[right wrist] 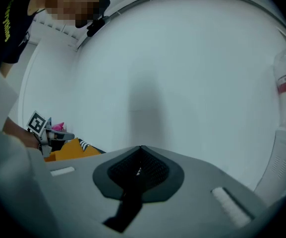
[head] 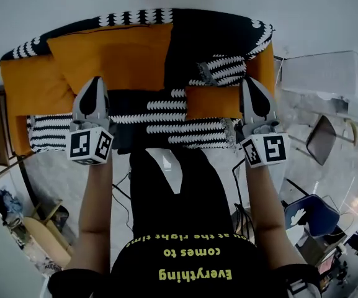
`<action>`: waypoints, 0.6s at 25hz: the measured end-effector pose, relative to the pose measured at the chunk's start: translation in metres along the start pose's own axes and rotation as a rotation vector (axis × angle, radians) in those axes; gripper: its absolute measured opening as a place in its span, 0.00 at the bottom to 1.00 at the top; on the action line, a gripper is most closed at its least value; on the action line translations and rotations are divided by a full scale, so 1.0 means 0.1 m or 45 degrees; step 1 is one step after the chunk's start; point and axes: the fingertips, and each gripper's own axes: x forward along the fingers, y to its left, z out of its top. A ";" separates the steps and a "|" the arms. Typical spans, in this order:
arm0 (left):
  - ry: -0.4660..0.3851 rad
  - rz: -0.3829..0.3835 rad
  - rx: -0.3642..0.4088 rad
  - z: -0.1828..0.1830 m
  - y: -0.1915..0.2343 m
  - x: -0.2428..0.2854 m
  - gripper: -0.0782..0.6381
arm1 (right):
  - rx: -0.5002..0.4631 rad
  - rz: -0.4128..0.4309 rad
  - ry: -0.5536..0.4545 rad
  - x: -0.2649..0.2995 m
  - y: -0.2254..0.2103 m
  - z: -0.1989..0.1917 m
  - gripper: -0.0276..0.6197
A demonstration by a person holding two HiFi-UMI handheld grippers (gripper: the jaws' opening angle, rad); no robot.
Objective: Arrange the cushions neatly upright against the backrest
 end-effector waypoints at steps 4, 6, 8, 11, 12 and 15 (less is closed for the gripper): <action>0.127 -0.088 -0.044 -0.44 -0.68 0.15 0.18 | 0.014 -0.084 0.060 -0.27 -0.65 -0.36 0.06; 0.194 -0.128 -0.045 -0.71 -0.93 0.25 0.23 | 0.070 -0.123 0.107 -0.36 -0.91 -0.67 0.07; 0.257 -0.158 -0.050 -1.05 -1.15 0.39 0.25 | 0.118 -0.153 0.200 -0.39 -1.15 -1.12 0.09; 0.404 -0.218 -0.090 -1.75 -1.47 0.68 0.33 | 0.218 -0.202 0.415 -0.39 -1.54 -2.04 0.15; 0.466 -0.240 -0.103 -2.02 -1.59 0.77 0.36 | 0.269 -0.216 0.491 -0.40 -1.66 -2.37 0.18; 0.636 -0.287 -0.119 -2.79 -1.91 0.97 0.40 | 0.378 -0.223 0.715 -0.42 -1.93 -3.26 0.27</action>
